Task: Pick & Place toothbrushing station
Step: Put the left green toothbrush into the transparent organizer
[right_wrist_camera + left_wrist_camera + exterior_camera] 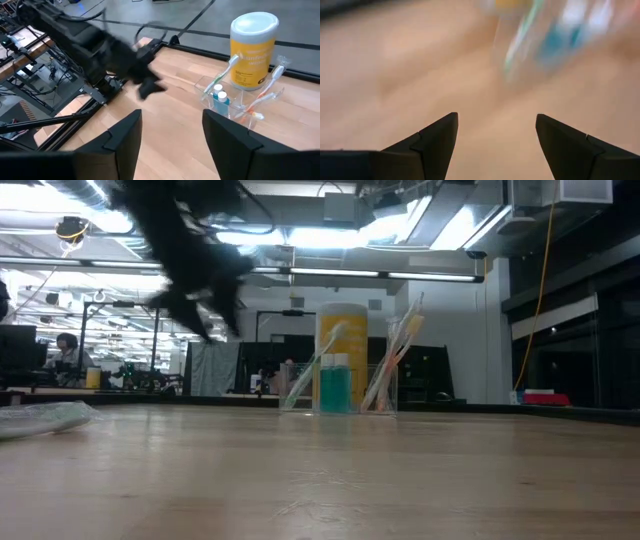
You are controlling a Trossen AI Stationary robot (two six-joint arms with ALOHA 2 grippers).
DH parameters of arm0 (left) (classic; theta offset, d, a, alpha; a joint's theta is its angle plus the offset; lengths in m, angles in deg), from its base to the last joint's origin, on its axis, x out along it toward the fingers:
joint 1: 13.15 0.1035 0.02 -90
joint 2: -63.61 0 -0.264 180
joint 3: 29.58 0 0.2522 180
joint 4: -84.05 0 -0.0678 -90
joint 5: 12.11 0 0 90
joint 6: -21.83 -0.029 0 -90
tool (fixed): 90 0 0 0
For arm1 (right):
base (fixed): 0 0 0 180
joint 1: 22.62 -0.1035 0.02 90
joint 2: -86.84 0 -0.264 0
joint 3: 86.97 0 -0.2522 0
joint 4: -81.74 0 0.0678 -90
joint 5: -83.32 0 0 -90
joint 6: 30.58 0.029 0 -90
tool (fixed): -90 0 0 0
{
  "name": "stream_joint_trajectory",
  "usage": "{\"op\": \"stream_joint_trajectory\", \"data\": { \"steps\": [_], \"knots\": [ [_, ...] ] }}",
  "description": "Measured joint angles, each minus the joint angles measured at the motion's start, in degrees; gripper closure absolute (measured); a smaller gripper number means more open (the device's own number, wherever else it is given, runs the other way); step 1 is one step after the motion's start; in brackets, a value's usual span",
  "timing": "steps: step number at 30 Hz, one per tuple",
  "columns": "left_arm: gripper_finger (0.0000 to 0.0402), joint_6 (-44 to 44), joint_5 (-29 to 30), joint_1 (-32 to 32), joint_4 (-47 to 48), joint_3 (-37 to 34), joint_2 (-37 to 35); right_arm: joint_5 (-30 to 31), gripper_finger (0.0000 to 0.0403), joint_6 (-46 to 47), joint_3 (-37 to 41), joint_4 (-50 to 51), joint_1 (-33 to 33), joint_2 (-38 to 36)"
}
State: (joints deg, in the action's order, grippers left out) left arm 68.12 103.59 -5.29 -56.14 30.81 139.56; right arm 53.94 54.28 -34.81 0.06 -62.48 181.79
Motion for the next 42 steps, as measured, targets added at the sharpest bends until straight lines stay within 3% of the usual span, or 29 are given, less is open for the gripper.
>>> {"op": "stream_joint_trajectory", "data": {
  "steps": [3, 6, 10, 14, 18, 22, 42],
  "knots": [
    [0.0135, 11.81, -0.42, -8.44, 12.89, 0.00, -1.96, -0.01, 0.0195, -0.49, 0.00, 0.32, 0.00, 0.00],
    [0.0135, 26.44, -3.64, -18.00, 19.31, 0.00, -3.13, 0.28, 0.0195, -1.09, 0.00, 0.30, 0.00, 0.00],
    [0.0135, 47.68, -8.88, -30.23, 19.83, 0.00, -3.24, 1.25, 0.0195, -1.18, 0.00, 0.21, 0.00, 0.00],
    [0.0135, 63.84, -8.08, -39.57, 18.81, -0.01, -1.91, 1.35, 0.0195, -1.80, 0.00, -0.38, 0.00, 0.00],
    [0.0135, 74.50, -7.24, -45.65, 18.45, 0.00, 0.11, 1.33, 0.0195, -3.31, 0.00, -1.42, -0.47, 0.00],
    [0.0135, 77.45, -7.54, -47.93, 16.91, 0.00, 2.21, 1.36, 0.0195, -3.50, 0.00, -1.47, -1.38, 0.00],
    [0.0135, 77.50, -9.14, -47.04, 11.26, 0.00, 11.15, 1.53, 0.0195, -10.40, 0.00, -6.84, -5.23, 0.00]
  ]
}}
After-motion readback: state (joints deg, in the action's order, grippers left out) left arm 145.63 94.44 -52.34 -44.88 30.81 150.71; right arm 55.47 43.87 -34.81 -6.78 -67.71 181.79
